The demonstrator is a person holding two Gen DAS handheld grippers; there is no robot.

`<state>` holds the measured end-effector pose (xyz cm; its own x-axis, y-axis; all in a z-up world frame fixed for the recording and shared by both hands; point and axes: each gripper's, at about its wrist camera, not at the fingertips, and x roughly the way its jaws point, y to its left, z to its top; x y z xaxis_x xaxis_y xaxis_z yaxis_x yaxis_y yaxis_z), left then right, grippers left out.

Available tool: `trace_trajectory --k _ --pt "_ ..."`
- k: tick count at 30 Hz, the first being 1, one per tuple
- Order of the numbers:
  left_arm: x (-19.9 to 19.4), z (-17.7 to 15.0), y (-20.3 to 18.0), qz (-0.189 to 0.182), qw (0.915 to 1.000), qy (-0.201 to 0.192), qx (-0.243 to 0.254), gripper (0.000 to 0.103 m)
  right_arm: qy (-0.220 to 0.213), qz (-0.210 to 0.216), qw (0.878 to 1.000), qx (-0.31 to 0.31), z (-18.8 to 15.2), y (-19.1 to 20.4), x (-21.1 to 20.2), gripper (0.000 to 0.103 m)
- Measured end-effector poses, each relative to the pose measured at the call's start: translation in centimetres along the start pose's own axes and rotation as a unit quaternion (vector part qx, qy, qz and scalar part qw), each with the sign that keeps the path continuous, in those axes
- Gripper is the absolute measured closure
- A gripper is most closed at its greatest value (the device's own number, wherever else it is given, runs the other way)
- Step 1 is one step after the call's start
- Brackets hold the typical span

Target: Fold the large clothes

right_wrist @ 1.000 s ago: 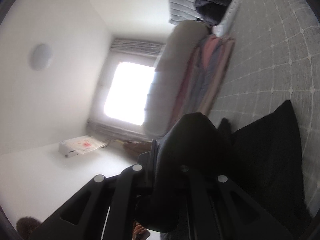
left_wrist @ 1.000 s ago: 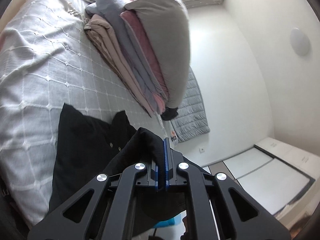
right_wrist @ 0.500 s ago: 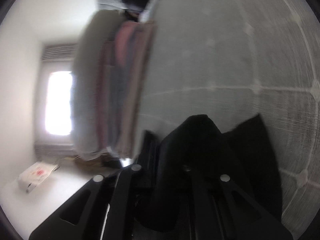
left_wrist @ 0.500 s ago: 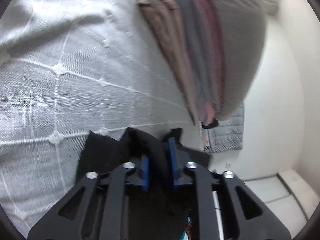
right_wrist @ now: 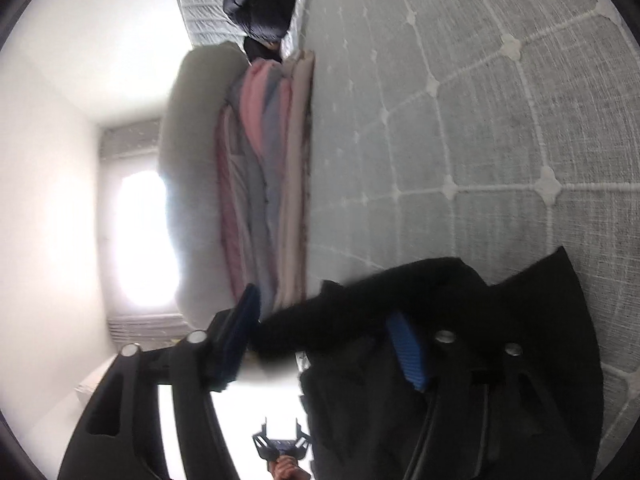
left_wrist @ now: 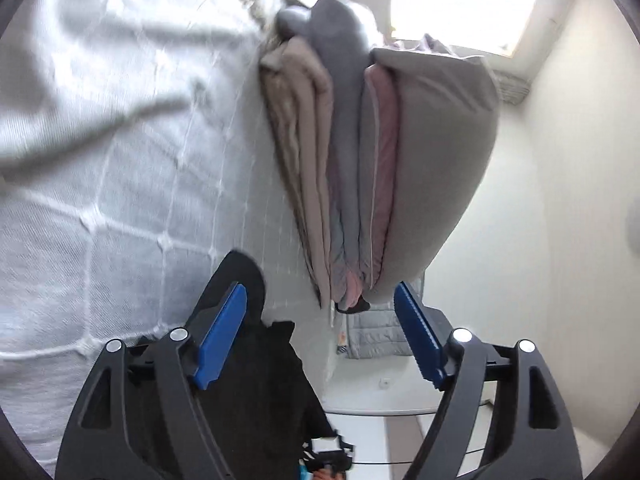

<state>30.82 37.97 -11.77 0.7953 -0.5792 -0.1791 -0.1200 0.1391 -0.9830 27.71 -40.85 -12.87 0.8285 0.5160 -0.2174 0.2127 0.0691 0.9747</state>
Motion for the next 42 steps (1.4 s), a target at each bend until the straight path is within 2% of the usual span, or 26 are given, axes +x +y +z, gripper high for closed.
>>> trace_trajectory --k 2,5,8,11,14,15,16,17,18,19,20,24,26,28,29,31,33,35,37,39,40,41,42 --pt "-0.1 -0.5 -1.5 0.011 0.9993 0.014 0.032 0.029 -0.022 0.009 0.999 -0.024 -0.1 1.0 -0.8 0.036" --pt "1.1 -3.1 -4.3 0.021 0.9914 0.069 0.109 0.029 -0.003 0.021 0.996 -0.087 -1.4 3.3 -1.2 0.031" --pt "3.7 -8.4 -7.3 0.004 0.9665 0.136 0.217 0.029 0.059 0.019 0.987 -0.149 -3.3 5.1 0.6 0.028" --pt "5.9 -13.1 -7.7 0.008 0.9423 0.168 0.290 0.029 0.093 0.000 0.978 -0.186 -4.5 5.4 2.7 0.027" --pt "8.5 -15.2 -5.9 0.088 0.9197 0.166 0.345 0.029 0.086 -0.043 0.975 -0.200 -4.2 4.1 4.2 0.027" --pt "9.4 -15.2 -4.6 0.134 0.9080 0.156 0.365 0.029 0.069 -0.083 0.970 -0.219 -3.6 3.5 4.8 0.027" --pt "9.7 -14.9 -3.7 0.159 0.9045 0.147 0.368 0.029 0.060 -0.098 0.966 -0.230 -3.1 3.1 4.9 0.028" --pt "9.9 -14.2 -2.3 0.175 0.9071 0.143 0.355 0.032 0.050 -0.108 0.962 -0.244 -2.3 2.3 5.2 0.029" --pt "10.0 -13.4 -1.2 0.179 0.9139 0.143 0.335 0.039 0.039 -0.112 0.961 -0.251 -2.0 2.0 5.2 0.038" --pt "10.0 -12.8 -0.8 0.179 0.9181 0.139 0.325 0.041 0.018 -0.128 0.958 -0.256 -1.5 1.7 5.2 0.042" --pt "9.8 -12.4 -0.9 0.175 0.9212 0.133 0.321 0.041 0.007 -0.129 0.957 -0.259 -1.4 1.6 5.0 0.042" --pt "8.8 -12.3 -1.6 0.167 0.9230 0.115 0.327 0.041 -0.007 -0.136 0.949 -0.283 -2.2 2.6 4.5 0.042" --pt "7.8 -12.9 -2.9 0.150 0.9237 0.097 0.339 0.041 -0.004 -0.106 0.945 -0.311 -4.5 4.1 4.3 0.042" --pt "7.0 -14.1 -4.6 0.124 0.9195 0.093 0.361 0.041 0.036 -0.058 0.936 -0.344 -7.3 5.6 4.6 0.034" --pt "6.6 -14.8 -5.6 0.112 0.9146 0.090 0.378 0.040 0.053 -0.042 0.934 -0.351 -8.2 5.9 4.9 0.031" --pt "6.6 -15.4 -6.6 0.101 0.9113 0.087 0.390 0.036 0.127 0.008 0.925 -0.357 -10.8 7.0 7.2 0.025" --pt "7.1 -15.6 -6.5 0.104 0.9139 0.092 0.382 0.035 0.196 0.034 0.913 -0.355 -13.1 7.5 10.1 0.024" --pt "7.6 -15.3 -5.9 0.118 0.9133 0.094 0.378 0.035 0.232 0.037 0.900 -0.367 -14.6 7.6 12.5 0.024" --pt "7.7 -14.6 -5.0 0.135 0.9137 0.087 0.373 0.035 0.243 0.026 0.894 -0.375 -15.3 6.5 14.5 0.024" --pt "7.7 -14.0 -4.1 0.145 0.9156 0.080 0.366 0.035 0.223 -0.038 0.890 -0.396 -14.5 4.0 16.6 0.024" --pt "7.6 -13.4 -3.4 0.151 0.9196 0.076 0.355 0.035 0.222 -0.044 0.894 -0.387 -14.0 2.9 17.1 0.024" --pt "7.5 -13.0 -2.8 0.152 0.9254 0.072 0.340 0.035 0.218 -0.040 0.904 -0.367 -13.2 2.2 17.3 0.025" --pt "7.5 -12.9 -2.5 0.155 0.9253 0.071 0.339 0.035 0.209 -0.039 0.906 -0.366 -12.8 2.3 17.1 0.026"
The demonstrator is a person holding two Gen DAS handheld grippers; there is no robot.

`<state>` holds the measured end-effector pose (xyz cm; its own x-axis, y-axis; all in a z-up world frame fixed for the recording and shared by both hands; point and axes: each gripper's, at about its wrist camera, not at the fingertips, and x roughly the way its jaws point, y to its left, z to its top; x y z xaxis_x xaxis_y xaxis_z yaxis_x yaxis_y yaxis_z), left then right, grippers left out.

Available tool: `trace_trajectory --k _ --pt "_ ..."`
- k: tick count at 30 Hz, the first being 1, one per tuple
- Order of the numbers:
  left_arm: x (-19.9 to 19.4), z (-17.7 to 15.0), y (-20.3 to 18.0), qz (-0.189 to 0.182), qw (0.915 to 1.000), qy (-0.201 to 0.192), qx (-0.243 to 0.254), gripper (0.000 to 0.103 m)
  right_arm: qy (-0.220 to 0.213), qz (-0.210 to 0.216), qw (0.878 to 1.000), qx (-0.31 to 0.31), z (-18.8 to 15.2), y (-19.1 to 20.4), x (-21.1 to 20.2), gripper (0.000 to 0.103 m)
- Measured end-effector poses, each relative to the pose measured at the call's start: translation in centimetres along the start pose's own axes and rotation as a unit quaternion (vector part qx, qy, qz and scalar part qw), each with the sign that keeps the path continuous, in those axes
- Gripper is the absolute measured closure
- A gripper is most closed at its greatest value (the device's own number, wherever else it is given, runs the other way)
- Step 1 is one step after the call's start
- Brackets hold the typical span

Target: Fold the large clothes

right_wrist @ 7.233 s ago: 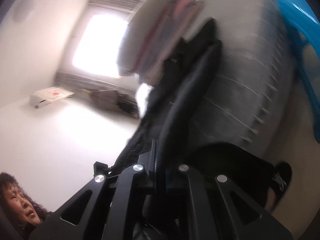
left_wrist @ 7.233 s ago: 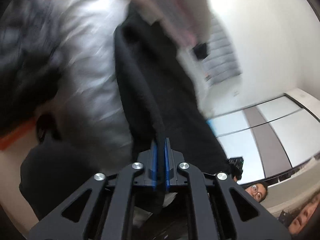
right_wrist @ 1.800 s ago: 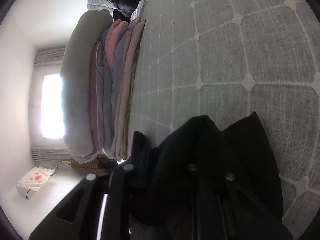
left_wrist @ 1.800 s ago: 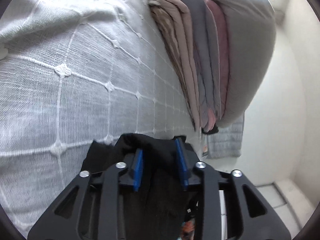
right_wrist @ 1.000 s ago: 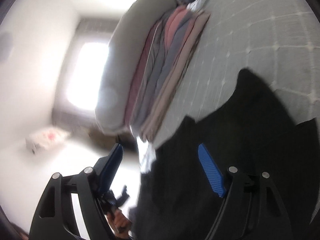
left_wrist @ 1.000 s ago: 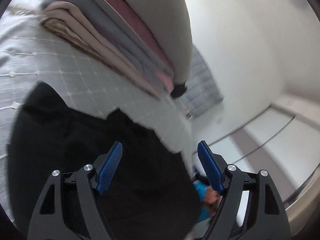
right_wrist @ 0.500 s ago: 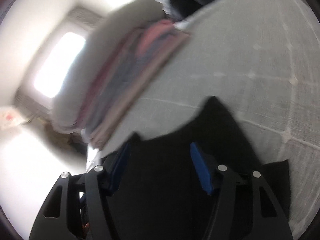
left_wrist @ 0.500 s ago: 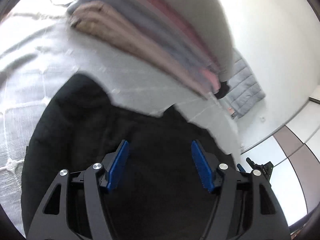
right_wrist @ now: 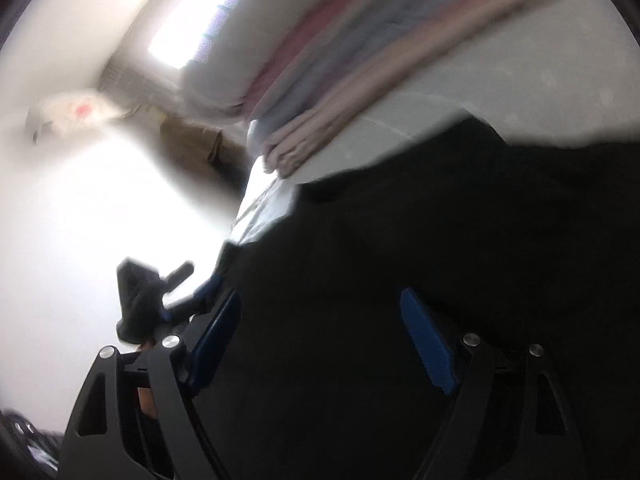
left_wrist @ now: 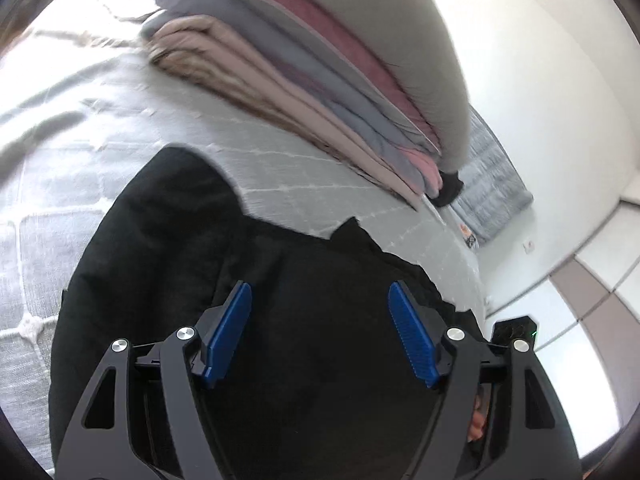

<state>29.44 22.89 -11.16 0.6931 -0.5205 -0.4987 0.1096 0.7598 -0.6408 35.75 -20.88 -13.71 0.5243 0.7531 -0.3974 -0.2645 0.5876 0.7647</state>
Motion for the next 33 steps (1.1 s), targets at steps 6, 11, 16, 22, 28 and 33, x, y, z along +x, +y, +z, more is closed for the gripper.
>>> trace_trajectory --k 6,11,16,22,28,33 --pt "0.2 -1.0 -2.0 0.025 0.9982 0.002 0.055 0.035 -0.044 -0.013 0.999 -0.013 -0.9 1.4 -5.0 0.024" --pt "-0.1 -1.5 -3.0 0.044 0.9956 -0.010 0.083 0.033 -0.140 -0.090 0.986 -0.022 -2.6 -0.1 -13.5 0.014" --pt "0.3 -2.0 -3.6 0.066 0.9926 -0.008 0.102 0.033 -0.210 -0.062 0.969 0.114 -3.0 -5.4 -17.8 0.014" --pt "0.5 -2.2 -3.8 0.075 0.9907 -0.006 0.113 0.027 -0.211 -0.146 0.965 0.050 -5.1 -4.1 -20.6 0.011" --pt "-0.5 -1.7 -3.8 0.062 0.9928 -0.006 0.102 0.026 -0.290 -0.097 0.945 0.114 -6.6 -4.8 -26.4 0.012" --pt "-3.6 -0.8 -3.7 0.072 0.9923 -0.020 0.098 0.025 -0.266 -0.232 0.929 0.111 -6.9 -5.1 -28.0 0.012"
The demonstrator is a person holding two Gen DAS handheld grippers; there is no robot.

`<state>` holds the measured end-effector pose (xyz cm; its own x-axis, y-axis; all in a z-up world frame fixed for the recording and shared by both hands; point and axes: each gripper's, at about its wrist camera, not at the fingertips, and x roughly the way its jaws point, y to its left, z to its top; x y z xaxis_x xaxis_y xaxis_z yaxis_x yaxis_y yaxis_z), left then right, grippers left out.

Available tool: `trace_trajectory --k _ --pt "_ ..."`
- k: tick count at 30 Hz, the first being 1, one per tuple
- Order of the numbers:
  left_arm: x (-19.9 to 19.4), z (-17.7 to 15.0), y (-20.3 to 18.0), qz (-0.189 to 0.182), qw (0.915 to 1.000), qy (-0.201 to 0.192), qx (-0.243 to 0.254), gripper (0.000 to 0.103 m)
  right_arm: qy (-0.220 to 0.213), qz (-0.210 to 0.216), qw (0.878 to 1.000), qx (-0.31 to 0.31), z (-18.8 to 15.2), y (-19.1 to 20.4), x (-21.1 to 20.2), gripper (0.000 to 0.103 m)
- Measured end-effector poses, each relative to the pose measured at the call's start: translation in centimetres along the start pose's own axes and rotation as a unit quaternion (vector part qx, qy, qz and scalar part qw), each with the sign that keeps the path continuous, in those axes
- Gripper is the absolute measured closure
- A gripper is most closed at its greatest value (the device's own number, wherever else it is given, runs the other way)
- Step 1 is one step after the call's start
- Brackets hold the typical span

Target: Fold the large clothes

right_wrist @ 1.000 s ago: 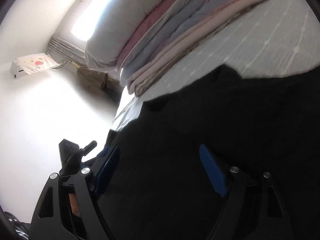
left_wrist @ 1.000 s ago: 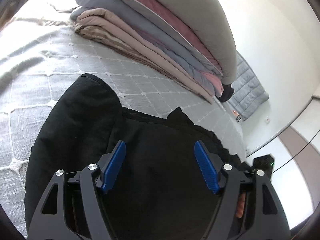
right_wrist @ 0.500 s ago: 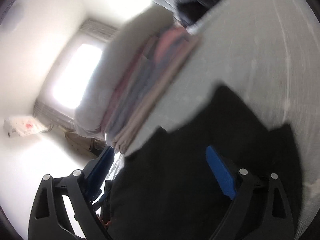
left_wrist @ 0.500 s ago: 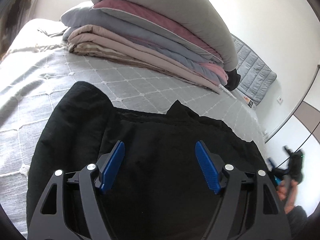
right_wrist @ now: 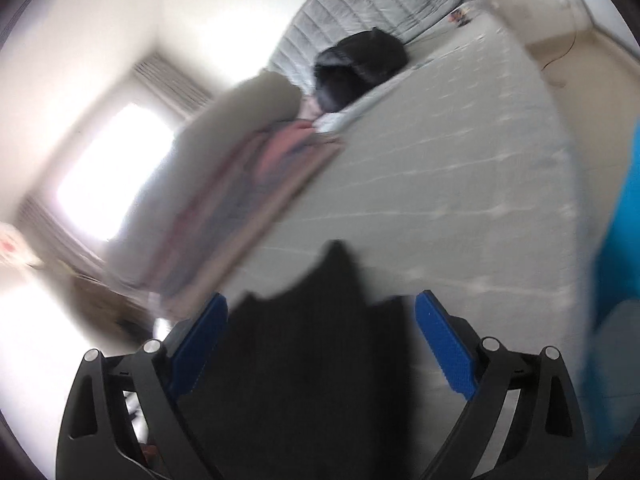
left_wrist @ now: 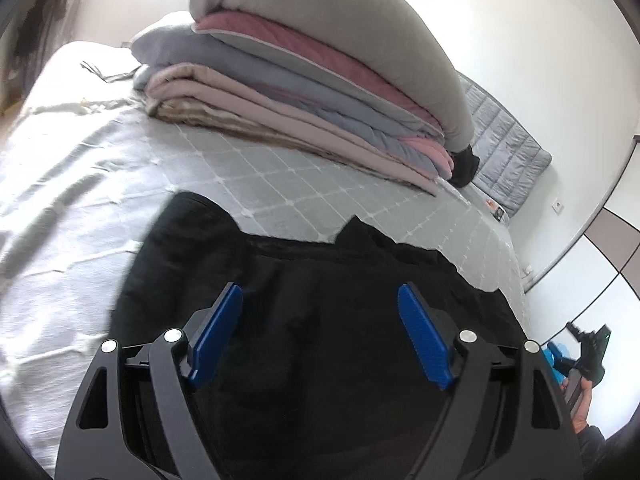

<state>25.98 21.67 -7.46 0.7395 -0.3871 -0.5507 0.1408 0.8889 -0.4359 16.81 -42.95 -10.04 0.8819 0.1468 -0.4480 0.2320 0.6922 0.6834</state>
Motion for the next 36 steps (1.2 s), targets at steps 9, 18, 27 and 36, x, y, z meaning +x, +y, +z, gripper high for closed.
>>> trace_trajectory --k 9,18,27,36 --pt "-5.4 -1.6 -1.0 0.086 0.9946 0.009 0.057 0.025 0.096 -0.069 0.993 -0.009 -2.8 -1.6 4.1 0.012" --pt "-7.6 -3.6 -0.4 0.089 0.9918 0.048 0.078 0.024 0.090 -0.094 0.991 0.005 -3.6 -1.9 1.2 0.012" --pt "-11.7 -5.0 2.3 0.098 0.9945 0.032 0.013 0.024 -0.031 -0.075 0.985 -0.152 -5.0 7.9 -5.6 0.012" --pt "-14.9 -8.2 -1.3 0.194 0.9734 0.002 0.123 0.024 0.135 -0.046 0.960 -0.241 -10.5 12.8 -0.2 0.012"
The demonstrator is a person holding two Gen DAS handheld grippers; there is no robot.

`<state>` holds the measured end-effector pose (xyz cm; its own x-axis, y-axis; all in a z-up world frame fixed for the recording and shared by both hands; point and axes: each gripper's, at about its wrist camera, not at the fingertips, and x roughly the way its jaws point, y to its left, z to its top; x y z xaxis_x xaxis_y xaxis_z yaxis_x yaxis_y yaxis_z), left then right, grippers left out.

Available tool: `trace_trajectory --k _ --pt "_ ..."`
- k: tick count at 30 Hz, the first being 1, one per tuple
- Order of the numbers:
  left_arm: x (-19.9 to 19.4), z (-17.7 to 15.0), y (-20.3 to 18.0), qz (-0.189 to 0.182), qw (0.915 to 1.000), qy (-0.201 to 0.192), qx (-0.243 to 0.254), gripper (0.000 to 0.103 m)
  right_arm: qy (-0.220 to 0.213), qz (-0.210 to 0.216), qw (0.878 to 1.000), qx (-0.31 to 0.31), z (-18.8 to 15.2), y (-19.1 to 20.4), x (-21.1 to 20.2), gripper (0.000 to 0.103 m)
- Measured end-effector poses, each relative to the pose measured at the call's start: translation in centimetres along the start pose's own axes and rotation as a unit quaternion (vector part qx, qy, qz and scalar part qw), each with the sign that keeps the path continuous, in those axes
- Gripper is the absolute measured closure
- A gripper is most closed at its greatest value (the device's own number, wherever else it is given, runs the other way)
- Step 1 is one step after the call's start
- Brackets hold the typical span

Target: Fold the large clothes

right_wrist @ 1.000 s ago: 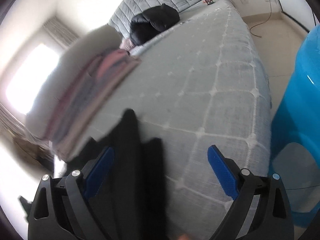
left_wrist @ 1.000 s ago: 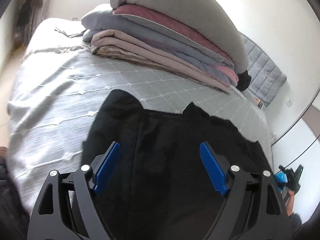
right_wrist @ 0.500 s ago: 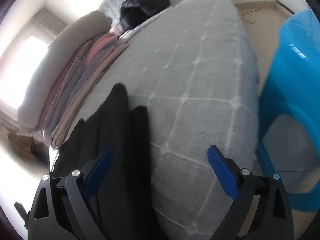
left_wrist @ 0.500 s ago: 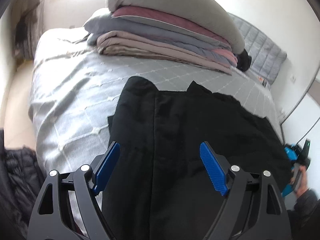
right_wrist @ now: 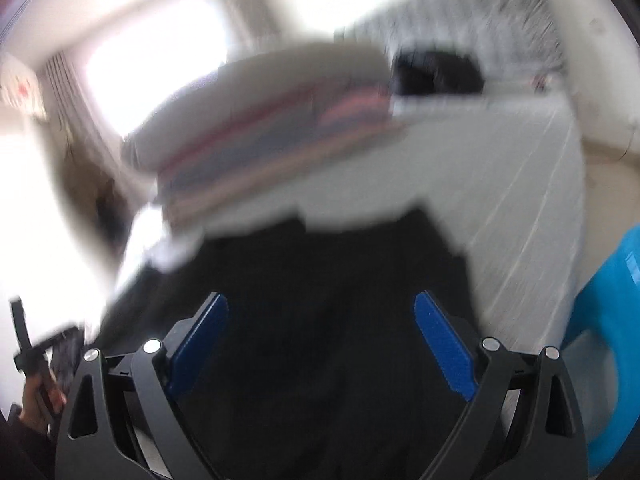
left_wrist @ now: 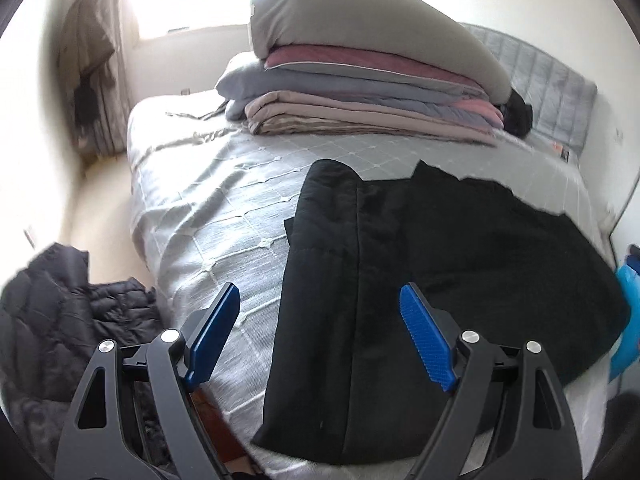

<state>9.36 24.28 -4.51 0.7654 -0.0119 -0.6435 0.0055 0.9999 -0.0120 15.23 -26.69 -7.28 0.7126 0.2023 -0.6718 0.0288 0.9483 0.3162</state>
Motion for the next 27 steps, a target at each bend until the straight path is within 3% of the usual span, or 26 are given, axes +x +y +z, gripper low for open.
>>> trace_trajectory --k 2,3,6,8,11,14,17,19,20,23,27 --pt "-0.8 -0.4 -0.5 0.008 0.9998 -0.005 0.015 0.024 0.089 -0.042 0.995 -0.017 -1.7 -0.1 4.0 0.011" --pt "-1.3 -0.7 -0.7 0.014 0.9996 -0.010 0.024 0.024 0.097 -0.054 0.993 -0.034 -2.3 0.2 4.8 0.011" --pt "-2.5 -1.3 -1.1 0.029 0.9985 -0.020 0.042 0.024 0.082 -0.096 0.989 -0.081 -3.0 2.1 4.9 0.011" --pt "-3.0 -1.6 -1.6 0.031 0.9981 -0.022 0.049 0.024 0.080 -0.084 0.991 -0.068 -2.6 2.5 4.3 0.011" --pt "-3.5 -2.2 -2.0 0.031 0.9978 -0.016 0.057 0.024 0.044 -0.047 0.995 -0.075 -1.6 5.0 2.2 0.011" --pt "-3.7 -3.1 -1.7 0.004 0.9993 0.007 0.035 0.024 0.035 -0.030 0.995 -0.086 -0.7 7.6 1.9 0.011" --pt "-3.7 -4.2 0.6 -0.077 0.9945 0.046 -0.053 0.024 0.079 -0.035 0.993 -0.077 -1.0 8.7 4.4 0.008" --pt "-3.4 -5.4 3.0 -0.134 0.9789 0.072 -0.136 0.024 0.131 -0.044 0.988 -0.072 -2.4 8.6 7.6 0.007" --pt "-3.1 -6.0 4.2 -0.158 0.9686 0.084 -0.172 0.024 0.130 -0.052 0.986 -0.086 -3.0 8.8 8.1 0.007" --pt "-2.2 -8.5 7.8 -0.223 0.9246 0.118 -0.285 0.024 0.128 -0.052 0.986 -0.091 -2.5 8.9 8.0 0.007" --pt "-1.0 -11.1 9.8 -0.271 0.8786 0.137 -0.369 0.024 0.118 -0.054 0.987 -0.093 -2.6 8.9 7.8 0.007"
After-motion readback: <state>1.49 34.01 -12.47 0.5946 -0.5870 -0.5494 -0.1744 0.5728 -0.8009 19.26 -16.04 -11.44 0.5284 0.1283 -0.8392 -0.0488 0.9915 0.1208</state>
